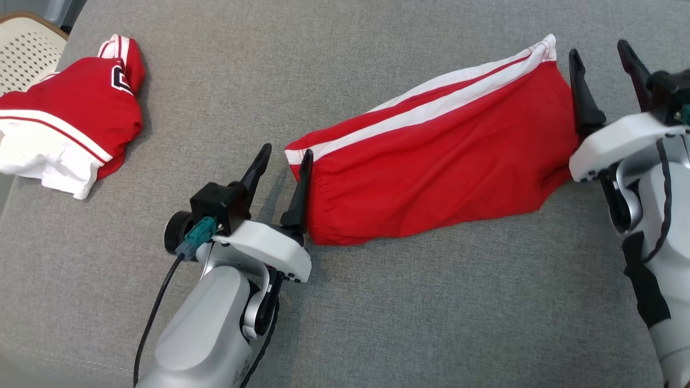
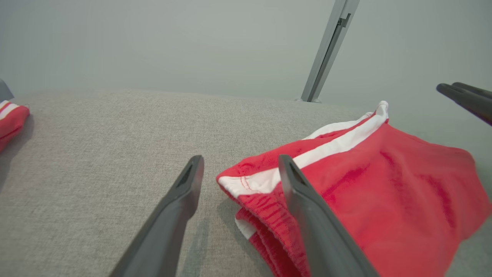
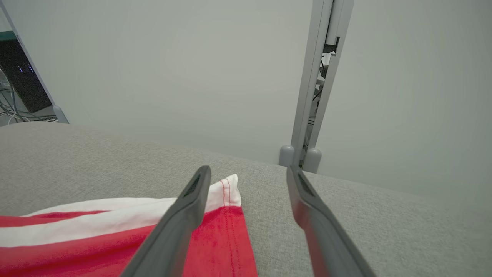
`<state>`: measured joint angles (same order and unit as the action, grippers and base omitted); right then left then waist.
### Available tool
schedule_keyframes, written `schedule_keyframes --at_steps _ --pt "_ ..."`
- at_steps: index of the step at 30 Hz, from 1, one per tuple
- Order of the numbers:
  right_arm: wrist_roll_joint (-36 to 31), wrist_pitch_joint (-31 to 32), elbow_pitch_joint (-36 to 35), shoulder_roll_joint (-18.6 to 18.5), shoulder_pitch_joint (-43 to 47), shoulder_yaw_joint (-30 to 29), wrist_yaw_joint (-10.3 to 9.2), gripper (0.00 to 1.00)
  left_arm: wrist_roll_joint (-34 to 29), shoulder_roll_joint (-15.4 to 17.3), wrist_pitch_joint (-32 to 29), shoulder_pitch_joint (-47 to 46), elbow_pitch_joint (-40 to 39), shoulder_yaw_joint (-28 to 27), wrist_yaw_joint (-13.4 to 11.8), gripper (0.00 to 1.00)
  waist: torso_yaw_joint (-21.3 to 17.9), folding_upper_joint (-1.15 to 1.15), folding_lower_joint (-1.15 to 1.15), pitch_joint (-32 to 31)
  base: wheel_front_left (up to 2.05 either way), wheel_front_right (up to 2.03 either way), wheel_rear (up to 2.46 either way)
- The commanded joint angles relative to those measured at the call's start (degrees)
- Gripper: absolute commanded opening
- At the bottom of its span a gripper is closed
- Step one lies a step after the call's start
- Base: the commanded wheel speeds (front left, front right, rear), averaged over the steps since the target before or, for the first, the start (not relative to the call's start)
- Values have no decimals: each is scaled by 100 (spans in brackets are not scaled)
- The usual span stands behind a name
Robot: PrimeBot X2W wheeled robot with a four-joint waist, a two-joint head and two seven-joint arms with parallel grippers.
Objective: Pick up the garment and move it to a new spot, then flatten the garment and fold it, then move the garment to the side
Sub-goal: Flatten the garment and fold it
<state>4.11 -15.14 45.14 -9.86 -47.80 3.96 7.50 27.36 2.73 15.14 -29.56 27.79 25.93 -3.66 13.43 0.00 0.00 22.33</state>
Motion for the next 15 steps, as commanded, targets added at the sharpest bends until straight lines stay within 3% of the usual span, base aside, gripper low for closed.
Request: schedule_keyframes --at_steps 1,9,15 --pt "66 1 -5 -76 169 -7 -2 100 -88 31 -1 98 -39 -66 -74 100 -23 0 0 -32 0 0 0" --pt "455 1 413 -256 665 357 -2 100 -362 28 -1 523 -144 -331 -98 100 -68 0 0 -163 0 0 0" --pt "794 68 1251 -205 542 808 -2 100 -424 30 -1 721 -143 -424 -83 100 -79 0 0 -232 0 0 0"
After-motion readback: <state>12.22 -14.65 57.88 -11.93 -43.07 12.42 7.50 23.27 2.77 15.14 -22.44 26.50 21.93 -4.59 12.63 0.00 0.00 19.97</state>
